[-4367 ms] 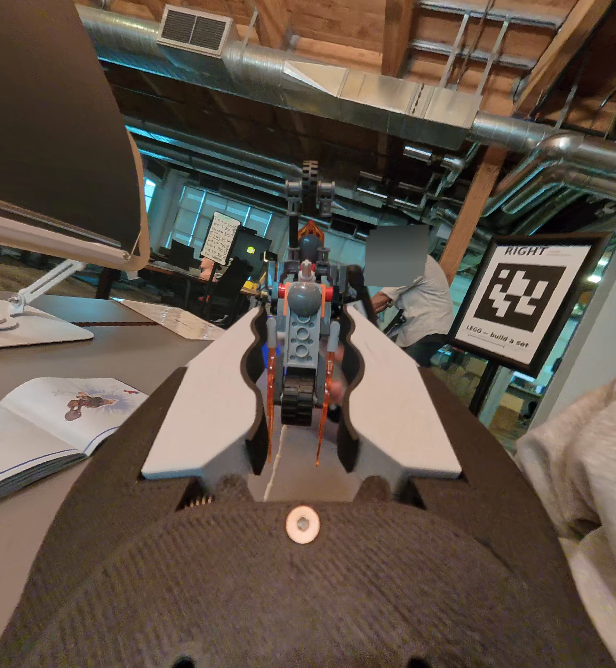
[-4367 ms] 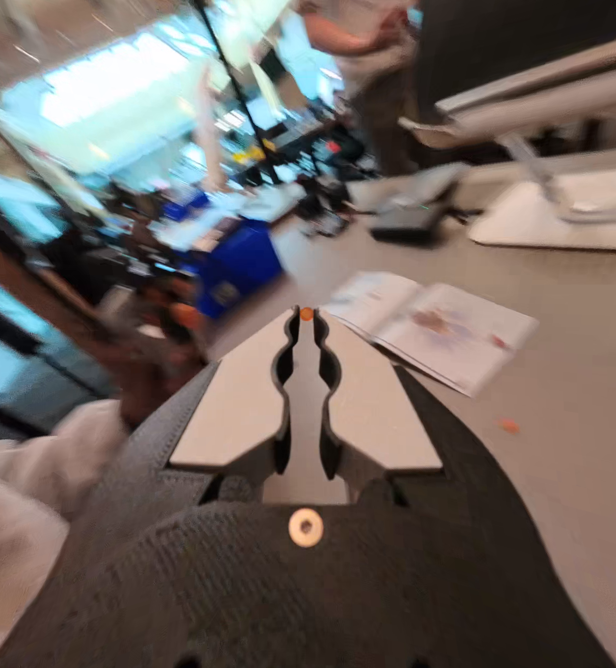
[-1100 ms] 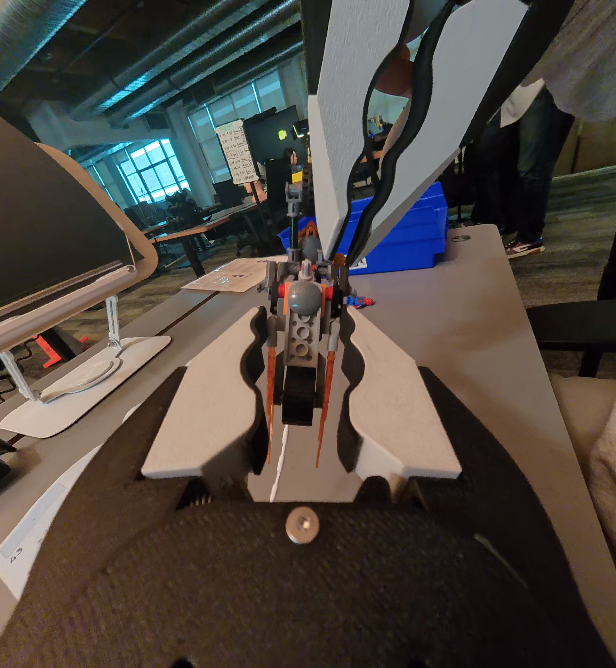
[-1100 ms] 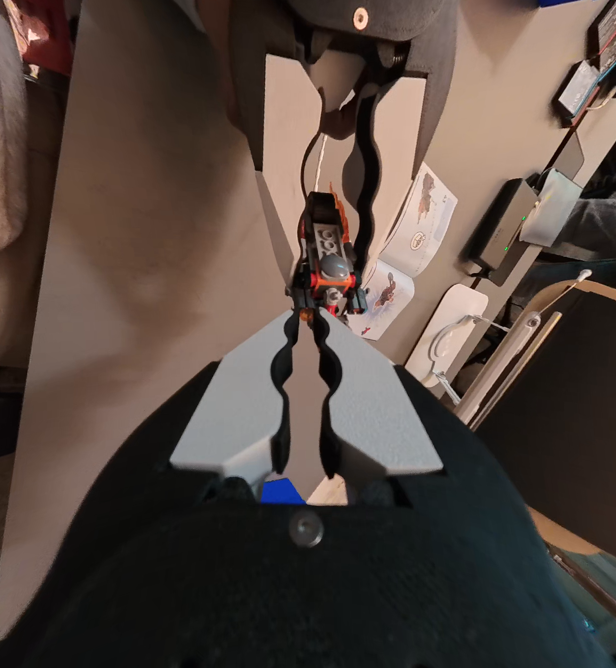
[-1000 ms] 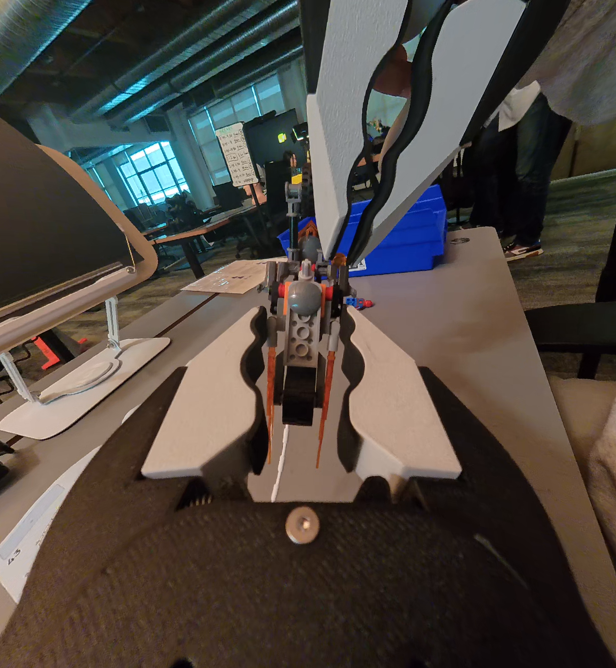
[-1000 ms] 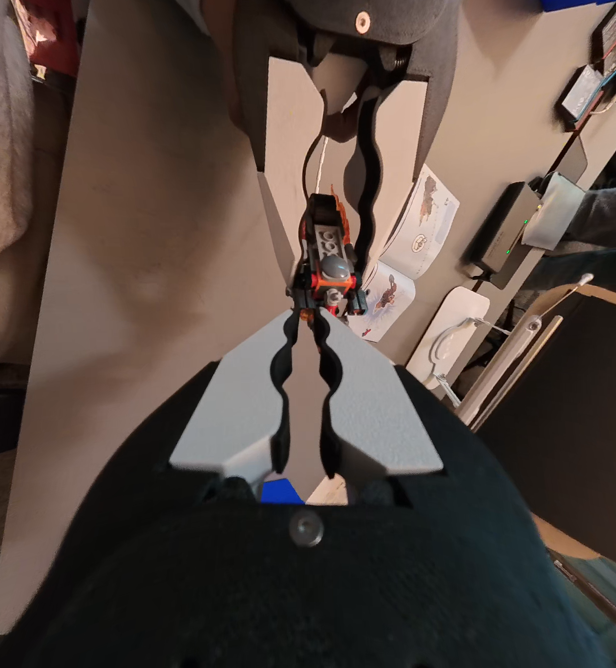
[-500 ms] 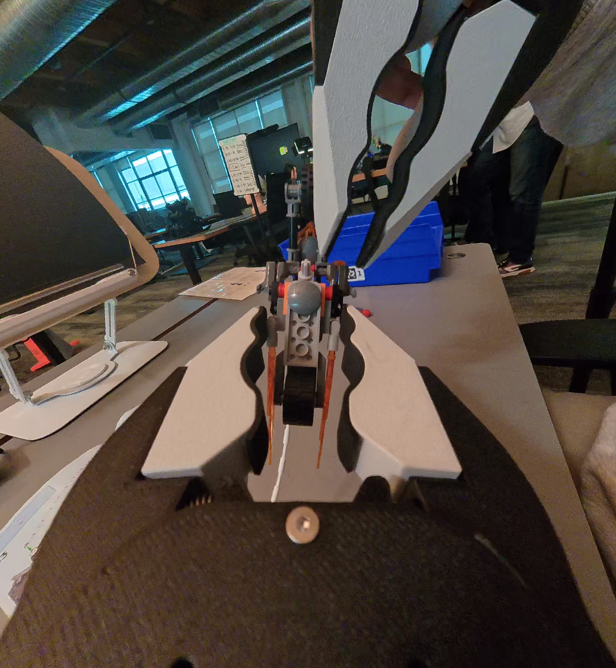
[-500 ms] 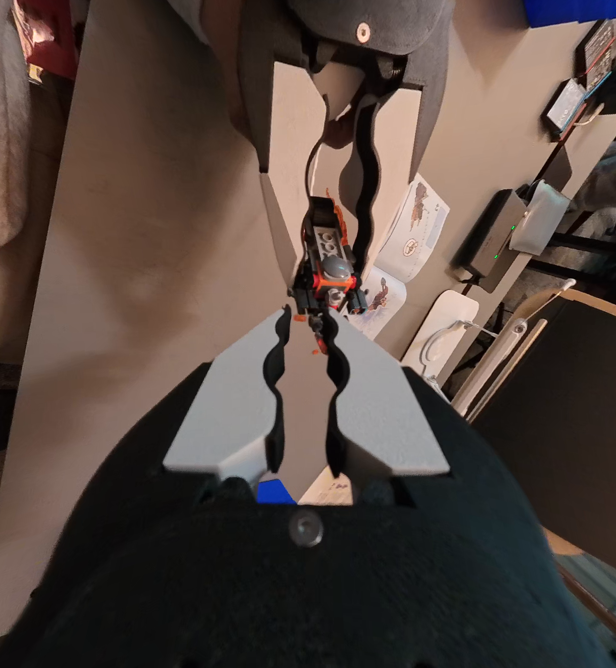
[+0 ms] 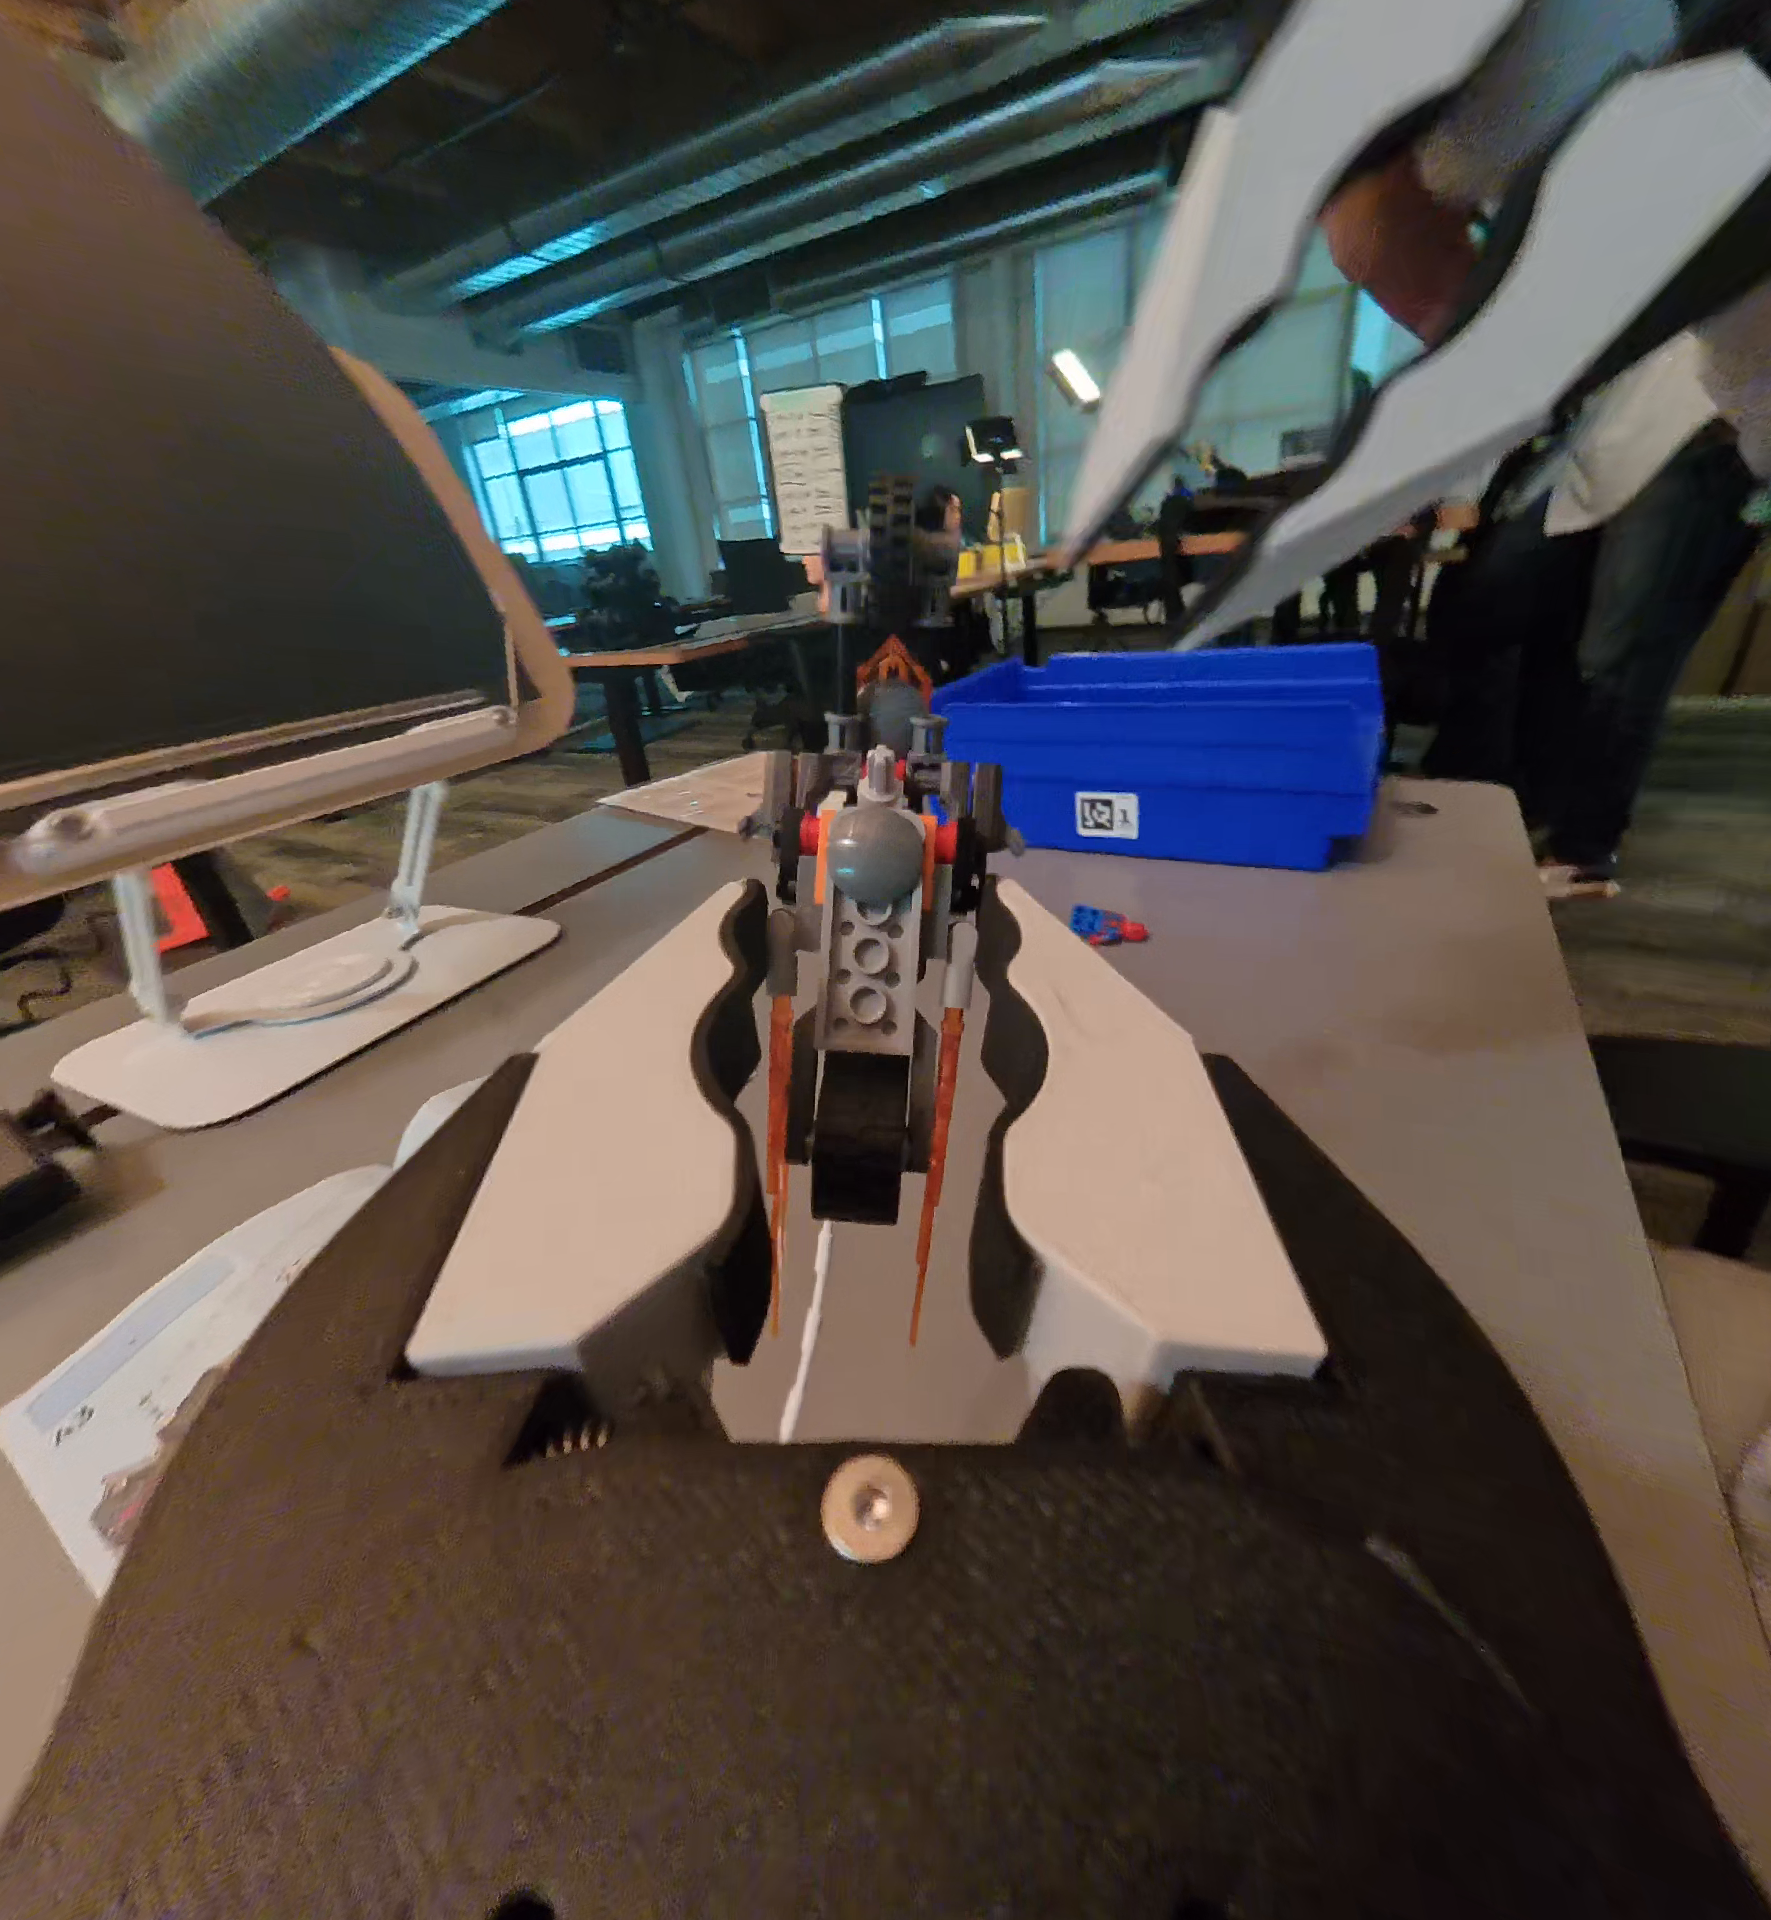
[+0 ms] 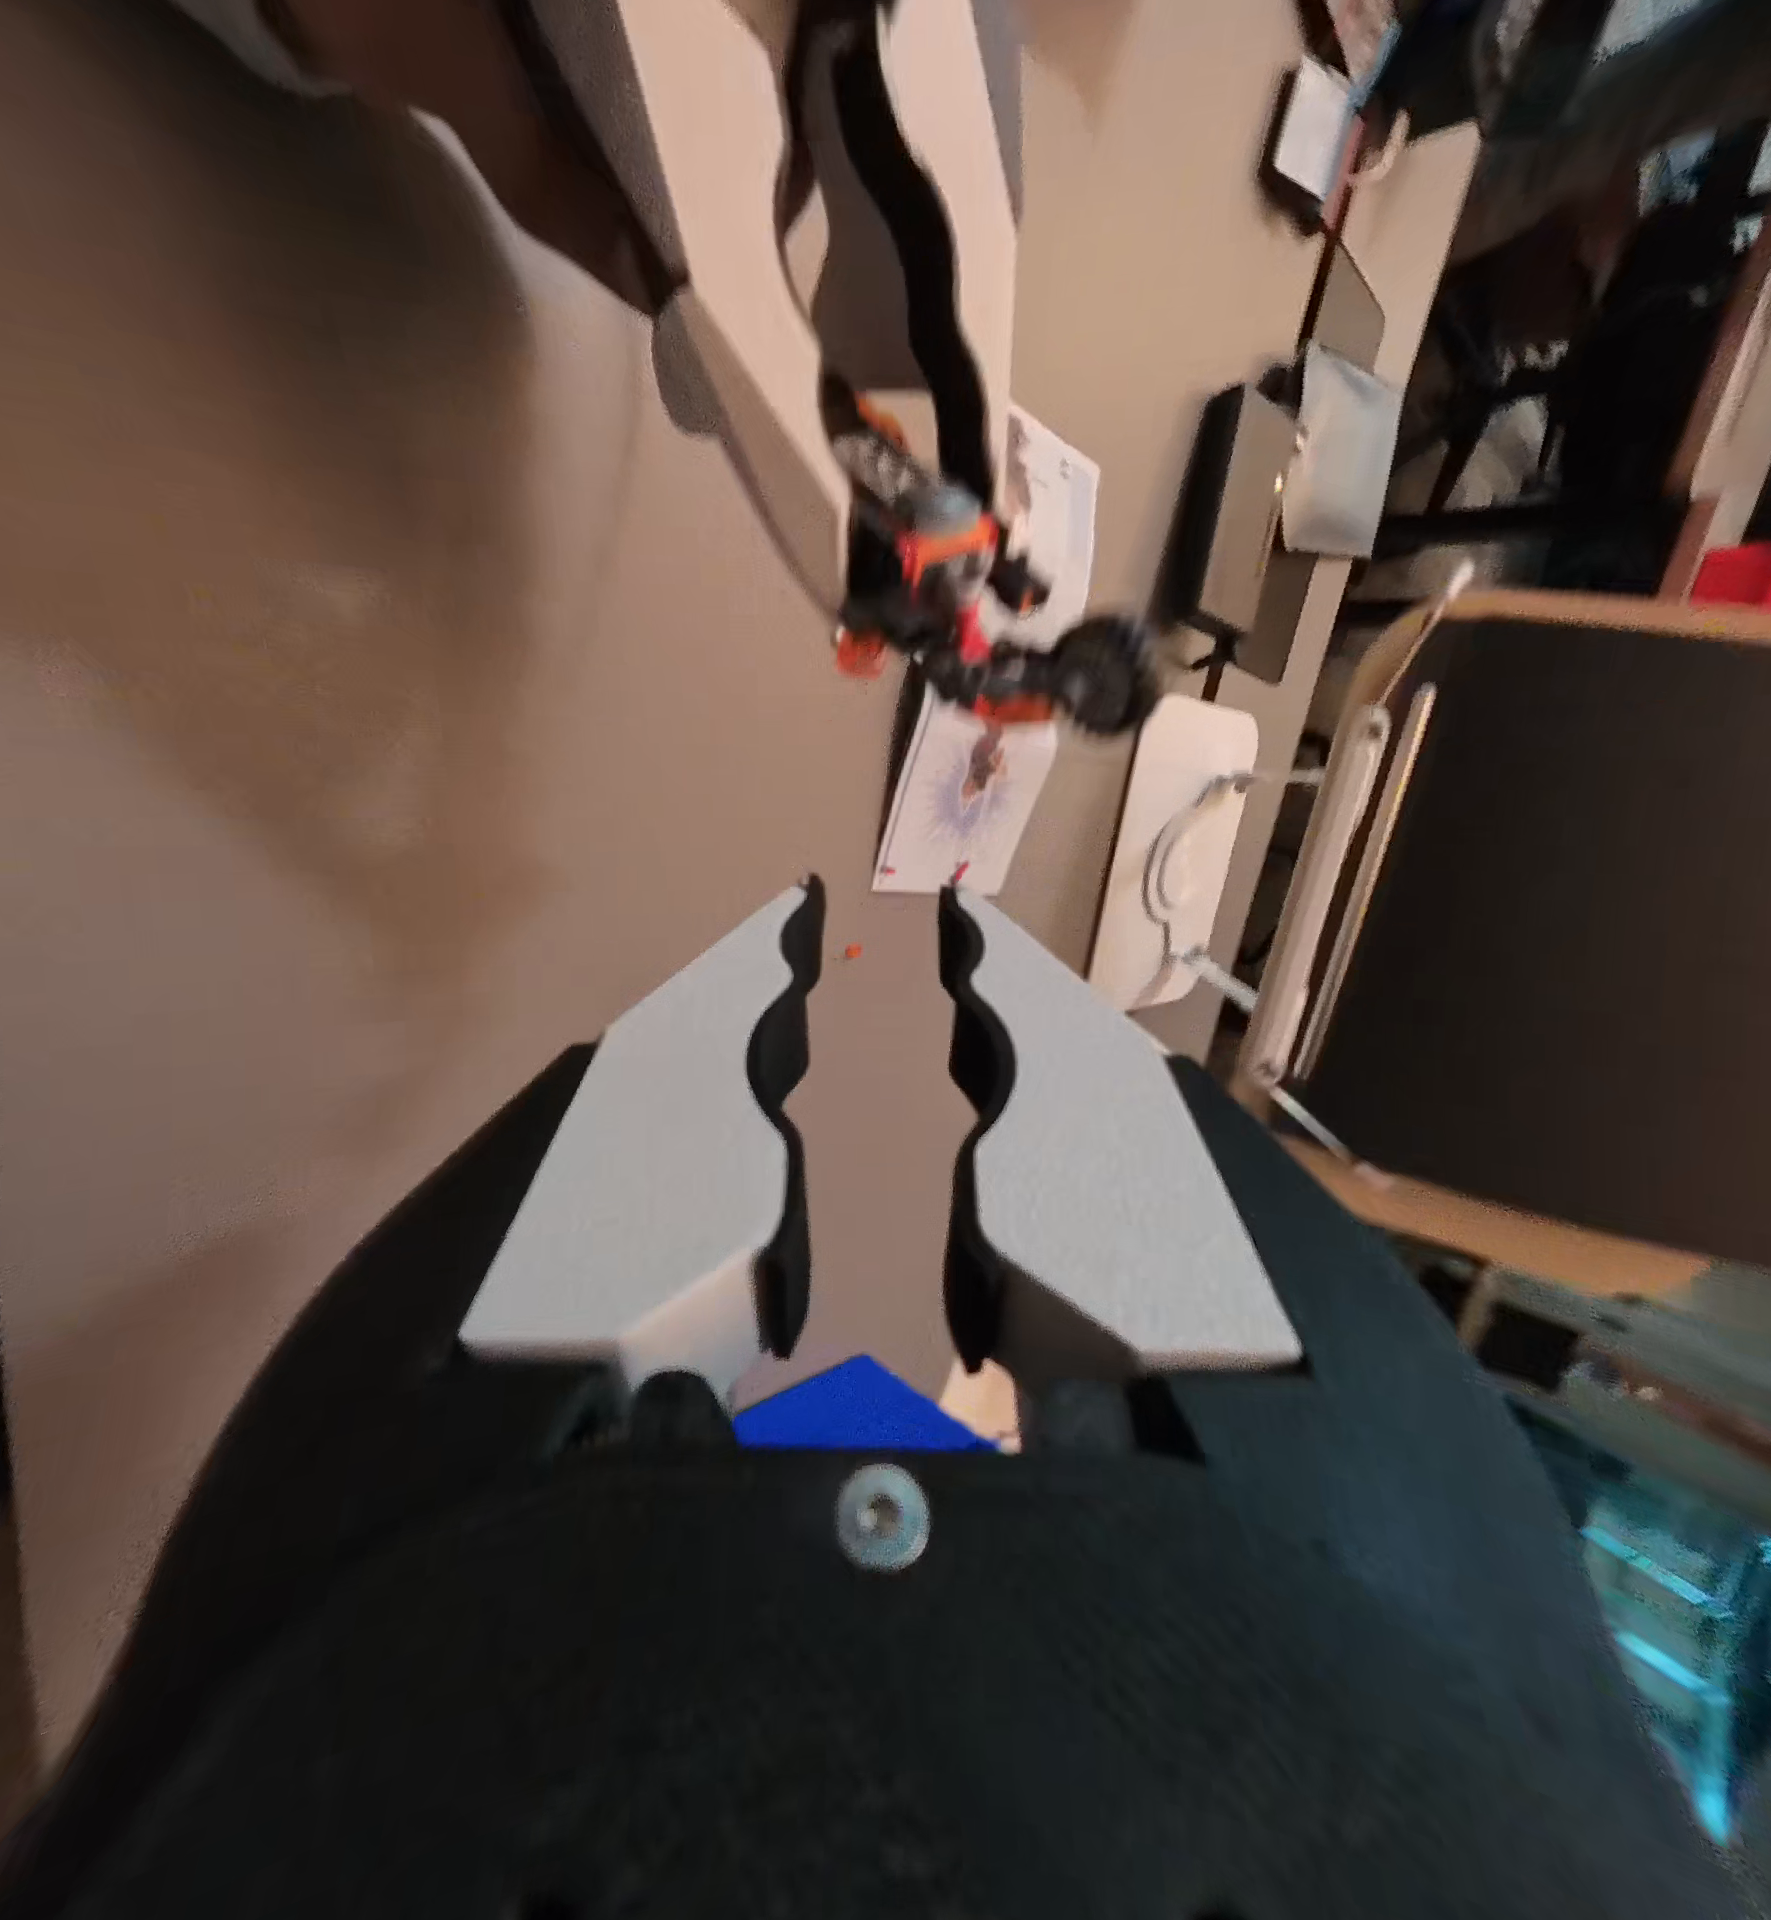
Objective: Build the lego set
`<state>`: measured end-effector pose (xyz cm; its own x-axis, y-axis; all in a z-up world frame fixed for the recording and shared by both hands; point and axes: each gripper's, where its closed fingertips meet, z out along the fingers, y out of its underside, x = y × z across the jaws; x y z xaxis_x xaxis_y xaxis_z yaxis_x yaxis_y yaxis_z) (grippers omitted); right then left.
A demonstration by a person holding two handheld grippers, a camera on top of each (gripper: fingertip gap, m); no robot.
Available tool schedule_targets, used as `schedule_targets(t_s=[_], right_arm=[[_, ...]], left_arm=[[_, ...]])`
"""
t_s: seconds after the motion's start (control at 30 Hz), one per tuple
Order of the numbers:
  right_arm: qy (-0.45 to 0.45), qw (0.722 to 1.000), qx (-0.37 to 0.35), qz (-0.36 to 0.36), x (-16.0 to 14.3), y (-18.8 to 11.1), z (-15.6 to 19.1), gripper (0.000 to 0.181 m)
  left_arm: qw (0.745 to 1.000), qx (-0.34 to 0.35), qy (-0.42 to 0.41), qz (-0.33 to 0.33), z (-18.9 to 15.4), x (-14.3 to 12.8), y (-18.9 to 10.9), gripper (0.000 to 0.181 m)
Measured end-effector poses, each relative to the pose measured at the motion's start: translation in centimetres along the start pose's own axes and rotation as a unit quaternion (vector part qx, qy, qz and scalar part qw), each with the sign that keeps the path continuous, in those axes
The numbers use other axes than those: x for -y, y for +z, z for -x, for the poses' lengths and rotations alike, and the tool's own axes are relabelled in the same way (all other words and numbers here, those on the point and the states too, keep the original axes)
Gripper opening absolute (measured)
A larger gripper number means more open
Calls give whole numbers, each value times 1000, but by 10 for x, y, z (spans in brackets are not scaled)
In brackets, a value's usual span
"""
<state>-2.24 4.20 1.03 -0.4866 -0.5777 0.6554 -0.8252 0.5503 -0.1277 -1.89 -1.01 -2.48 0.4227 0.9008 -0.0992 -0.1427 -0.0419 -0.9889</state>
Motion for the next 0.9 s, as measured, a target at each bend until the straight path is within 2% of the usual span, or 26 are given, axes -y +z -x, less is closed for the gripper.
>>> schedule_targets(t_s=[0.17,0.27,0.3,0.37,0.43,0.47,0.6,0.7,0.9], right_arm=[[146,989,-30,-15,-54,-9,7,21],[274,959,-32,-61,-85,3,19,22],[330,939,-29,-87,-94,13,23,22],[459,879,-3,-133,-114,38,39,30],[566,813,23,-132,-140,66,62,37],[599,790,20,-129,-151,77,72,40],[656,744,-77,-97,-201,87,89,29],[684,719,-80,-95,-210,92,99,23],[684,725,-40,-68,-210,109,103,22]], left_arm=[[996,44,-58,-43,29,9,-15,37],[992,60,-81,-78,41,18,-25,37],[991,60,-86,-88,42,20,-28,37],[989,61,-91,-101,45,24,-31,37],[988,60,-94,-104,45,24,-33,37],[988,58,-93,-105,45,24,-33,38],[990,51,-89,-101,41,24,-30,37],[990,43,-91,-98,38,23,-27,38],[991,38,-88,-91,35,21,-25,37]])
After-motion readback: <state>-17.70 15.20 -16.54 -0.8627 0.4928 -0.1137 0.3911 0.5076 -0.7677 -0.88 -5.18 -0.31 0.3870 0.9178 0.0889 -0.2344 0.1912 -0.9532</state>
